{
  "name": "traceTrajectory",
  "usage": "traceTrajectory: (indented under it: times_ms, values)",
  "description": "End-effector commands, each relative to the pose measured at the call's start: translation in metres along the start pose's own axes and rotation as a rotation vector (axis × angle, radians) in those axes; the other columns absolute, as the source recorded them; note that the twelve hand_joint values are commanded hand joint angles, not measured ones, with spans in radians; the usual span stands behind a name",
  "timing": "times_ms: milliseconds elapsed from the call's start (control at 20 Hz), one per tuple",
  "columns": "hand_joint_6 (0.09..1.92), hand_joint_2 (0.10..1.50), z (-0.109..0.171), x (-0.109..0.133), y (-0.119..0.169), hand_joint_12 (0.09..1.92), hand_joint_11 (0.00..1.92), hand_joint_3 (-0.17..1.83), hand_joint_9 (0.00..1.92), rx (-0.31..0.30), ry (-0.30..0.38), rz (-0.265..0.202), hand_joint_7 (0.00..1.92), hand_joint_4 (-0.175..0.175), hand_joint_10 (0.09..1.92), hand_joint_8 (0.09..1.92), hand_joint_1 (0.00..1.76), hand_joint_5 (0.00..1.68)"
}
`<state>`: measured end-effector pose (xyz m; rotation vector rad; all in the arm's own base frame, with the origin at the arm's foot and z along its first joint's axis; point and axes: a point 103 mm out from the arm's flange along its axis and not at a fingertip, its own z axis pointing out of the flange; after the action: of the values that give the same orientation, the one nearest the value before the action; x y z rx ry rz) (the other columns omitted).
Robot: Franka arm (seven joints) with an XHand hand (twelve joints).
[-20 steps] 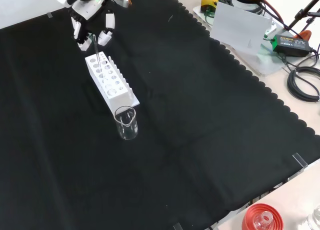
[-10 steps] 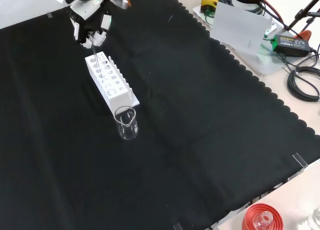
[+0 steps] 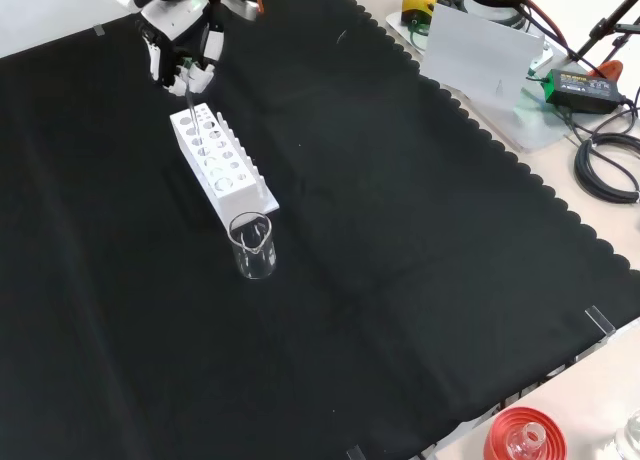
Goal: Take the glass rod from the white test tube rack.
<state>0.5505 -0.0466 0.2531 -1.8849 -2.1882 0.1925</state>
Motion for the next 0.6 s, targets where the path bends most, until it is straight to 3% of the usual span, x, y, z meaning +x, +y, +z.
traceTrajectory:
  times_ms: [50,250,600]
  values:
    - [1.13,0.75,-0.014,0.005,-0.016,0.84,1.63,0.73,1.57,-0.07,-0.077,0.004,1.48,-0.175,0.75,0.86,1.18,1.02]
    - [1.09,0.71,-0.031,0.01,-0.034,0.88,1.67,0.77,1.67,-0.105,-0.093,0.01,1.57,-0.175,0.74,0.85,1.18,1.05]
    - [1.07,0.7,-0.065,0.031,-0.061,0.9,1.68,0.77,1.7,-0.105,-0.117,0.015,1.59,-0.175,0.72,0.86,1.19,1.07]
